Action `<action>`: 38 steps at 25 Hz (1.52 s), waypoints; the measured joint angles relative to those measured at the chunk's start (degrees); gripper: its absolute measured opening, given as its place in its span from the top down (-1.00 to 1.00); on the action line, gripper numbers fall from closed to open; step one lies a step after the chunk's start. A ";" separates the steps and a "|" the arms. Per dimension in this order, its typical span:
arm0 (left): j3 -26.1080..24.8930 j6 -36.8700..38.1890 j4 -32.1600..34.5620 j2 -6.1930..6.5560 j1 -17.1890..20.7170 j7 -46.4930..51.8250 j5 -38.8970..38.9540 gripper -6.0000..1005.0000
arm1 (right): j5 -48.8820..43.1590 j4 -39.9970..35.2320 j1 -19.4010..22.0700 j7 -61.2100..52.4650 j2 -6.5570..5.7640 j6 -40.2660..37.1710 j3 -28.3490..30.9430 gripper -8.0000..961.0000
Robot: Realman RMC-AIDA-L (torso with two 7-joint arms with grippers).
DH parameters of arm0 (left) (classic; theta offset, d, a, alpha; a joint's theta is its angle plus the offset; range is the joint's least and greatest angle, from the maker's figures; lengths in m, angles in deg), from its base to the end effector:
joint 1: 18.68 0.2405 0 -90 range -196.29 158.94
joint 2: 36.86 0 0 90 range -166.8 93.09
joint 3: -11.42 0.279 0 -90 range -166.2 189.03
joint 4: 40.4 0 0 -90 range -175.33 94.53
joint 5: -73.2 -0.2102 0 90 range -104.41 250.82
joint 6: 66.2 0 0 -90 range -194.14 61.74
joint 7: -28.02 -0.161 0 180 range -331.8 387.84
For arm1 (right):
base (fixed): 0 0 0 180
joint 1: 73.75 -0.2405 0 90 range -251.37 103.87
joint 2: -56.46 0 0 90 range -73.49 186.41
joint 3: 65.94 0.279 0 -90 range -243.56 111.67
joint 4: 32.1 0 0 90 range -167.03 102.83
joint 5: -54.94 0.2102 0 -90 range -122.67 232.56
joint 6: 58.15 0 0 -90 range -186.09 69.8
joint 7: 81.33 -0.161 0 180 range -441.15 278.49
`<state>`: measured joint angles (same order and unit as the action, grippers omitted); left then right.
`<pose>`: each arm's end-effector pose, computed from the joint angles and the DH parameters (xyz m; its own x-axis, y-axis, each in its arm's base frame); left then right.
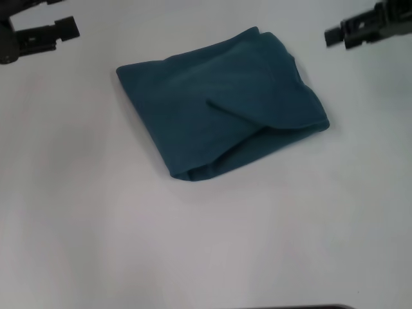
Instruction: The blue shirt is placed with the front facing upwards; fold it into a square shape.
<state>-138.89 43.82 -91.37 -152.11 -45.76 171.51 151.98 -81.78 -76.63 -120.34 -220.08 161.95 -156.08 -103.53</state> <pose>-0.2458 0.3271 0.0837 0.0775 0.8487 0.5232 0.7670 -0.3860 0.5125 0.2377 0.4208 0.0817 0.4376 -0.8746 -0.2085 -0.8990 -0.4296 -0.0849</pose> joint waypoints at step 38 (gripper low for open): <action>2.05 0.00 0.97 -0.32 -0.58 0.50 -2.95 -0.81 | -8.96 0.80 -2.35 -1.15 6.59 1.01 -9.60 -0.54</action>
<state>-136.84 43.81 -90.40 -152.44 -46.34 172.00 149.03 -90.75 -75.83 -122.69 -221.23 168.54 -155.07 -113.12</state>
